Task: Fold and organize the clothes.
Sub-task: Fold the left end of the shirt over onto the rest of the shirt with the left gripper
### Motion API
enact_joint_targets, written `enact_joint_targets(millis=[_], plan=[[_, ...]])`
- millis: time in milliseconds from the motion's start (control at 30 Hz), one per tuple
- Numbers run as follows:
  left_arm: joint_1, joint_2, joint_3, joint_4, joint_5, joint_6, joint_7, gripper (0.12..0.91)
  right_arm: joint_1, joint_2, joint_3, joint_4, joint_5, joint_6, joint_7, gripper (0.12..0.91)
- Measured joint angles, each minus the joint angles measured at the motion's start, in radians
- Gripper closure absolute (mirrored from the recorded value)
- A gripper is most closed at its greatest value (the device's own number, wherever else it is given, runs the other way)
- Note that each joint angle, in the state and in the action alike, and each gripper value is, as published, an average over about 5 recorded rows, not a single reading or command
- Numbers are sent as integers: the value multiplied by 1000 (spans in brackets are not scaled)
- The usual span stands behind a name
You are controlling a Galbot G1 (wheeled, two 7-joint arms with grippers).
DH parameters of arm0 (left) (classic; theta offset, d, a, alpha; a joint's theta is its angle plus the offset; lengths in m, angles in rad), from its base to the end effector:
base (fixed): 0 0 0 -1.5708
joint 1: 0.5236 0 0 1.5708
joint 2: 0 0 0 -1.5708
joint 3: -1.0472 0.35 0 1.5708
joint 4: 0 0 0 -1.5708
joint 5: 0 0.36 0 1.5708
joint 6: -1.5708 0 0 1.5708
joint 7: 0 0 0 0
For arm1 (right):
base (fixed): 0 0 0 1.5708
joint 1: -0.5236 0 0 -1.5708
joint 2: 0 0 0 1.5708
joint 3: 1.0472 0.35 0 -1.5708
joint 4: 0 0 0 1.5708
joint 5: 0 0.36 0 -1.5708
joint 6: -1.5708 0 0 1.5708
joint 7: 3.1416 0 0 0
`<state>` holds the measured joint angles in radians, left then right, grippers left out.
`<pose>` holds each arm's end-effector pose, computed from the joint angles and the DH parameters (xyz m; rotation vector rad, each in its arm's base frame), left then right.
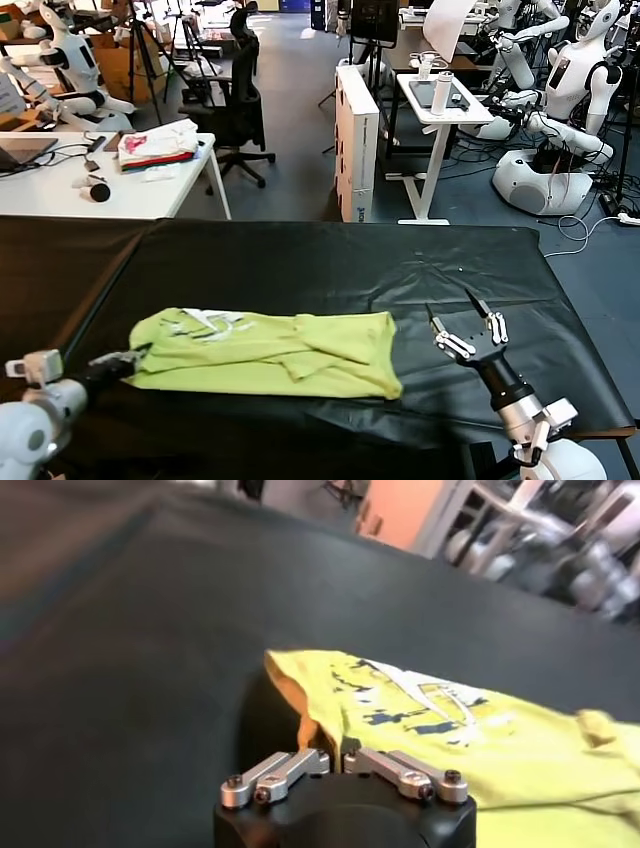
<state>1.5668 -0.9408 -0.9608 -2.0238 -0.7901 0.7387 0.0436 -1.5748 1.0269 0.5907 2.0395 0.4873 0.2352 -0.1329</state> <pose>0.2174 0.2241 -0.2105 -0.0170 -2.5014 0.0952 0.2018 -0.1154 -0.2902 -0.4764 2.9554 -0.0170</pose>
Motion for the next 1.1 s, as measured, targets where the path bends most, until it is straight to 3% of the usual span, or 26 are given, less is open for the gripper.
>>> enact_joint_targets(millis=[200,400,533,633,1100], plan=[[33,-16,-22,-49,89,-10,-4,850,-3,11,8,-3,-11,-23,34,118],[28,-86,32,-150,-53,-2,-70,850,-24,25,37,-12,-16,-49,58,118],[7,-152,116,-212,-182,-2,-112,850,-38,34,55,-21,-27,-51,58,118],[-12,-202,191,-232,-207,-2,-129,850,-45,43,60,-23,-40,-52,58,118],[-126,-413,527,-170,-49,-2,-142,850,-84,84,73,-7,-85,-51,52,118]])
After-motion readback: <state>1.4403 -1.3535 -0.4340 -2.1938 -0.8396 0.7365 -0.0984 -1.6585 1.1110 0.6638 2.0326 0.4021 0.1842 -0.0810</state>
